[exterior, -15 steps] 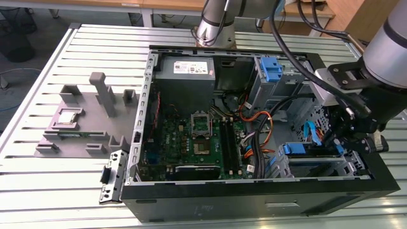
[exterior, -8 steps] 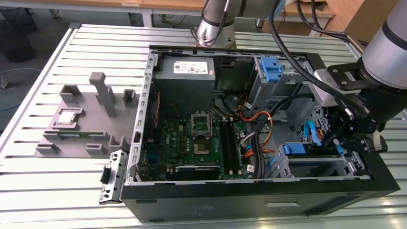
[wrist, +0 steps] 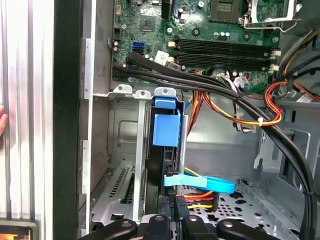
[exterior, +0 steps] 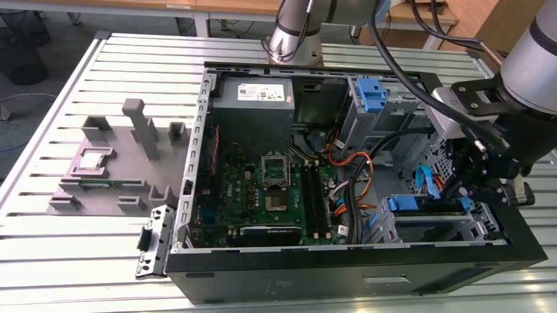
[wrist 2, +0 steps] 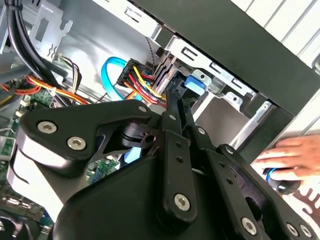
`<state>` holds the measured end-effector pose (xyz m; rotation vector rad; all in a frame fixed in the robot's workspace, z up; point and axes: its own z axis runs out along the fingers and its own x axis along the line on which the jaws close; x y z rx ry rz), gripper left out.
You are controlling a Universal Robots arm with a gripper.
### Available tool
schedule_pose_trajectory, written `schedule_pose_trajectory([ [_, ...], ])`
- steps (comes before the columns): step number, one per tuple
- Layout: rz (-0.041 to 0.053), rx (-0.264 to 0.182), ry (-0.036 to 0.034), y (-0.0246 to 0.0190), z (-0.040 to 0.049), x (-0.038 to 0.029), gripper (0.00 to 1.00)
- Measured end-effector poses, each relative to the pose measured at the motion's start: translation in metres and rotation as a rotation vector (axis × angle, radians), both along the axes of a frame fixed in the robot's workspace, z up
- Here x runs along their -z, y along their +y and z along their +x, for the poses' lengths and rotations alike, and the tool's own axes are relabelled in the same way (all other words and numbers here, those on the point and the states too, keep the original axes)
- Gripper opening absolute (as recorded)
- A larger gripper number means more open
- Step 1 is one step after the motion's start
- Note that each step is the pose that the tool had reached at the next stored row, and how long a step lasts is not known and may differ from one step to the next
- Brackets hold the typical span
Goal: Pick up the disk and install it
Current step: 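Insert the second disk wire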
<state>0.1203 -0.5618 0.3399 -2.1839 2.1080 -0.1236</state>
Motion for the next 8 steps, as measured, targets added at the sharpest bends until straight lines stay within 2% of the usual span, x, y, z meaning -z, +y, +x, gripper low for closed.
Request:
schedule_pose_trajectory([
  [3,-0.0004,0.044,0.0001,0.0,0.0,0.0002,0.16],
  [8,-0.0003,0.047,0.0001,0.0,0.0,0.0011,0.16],
])
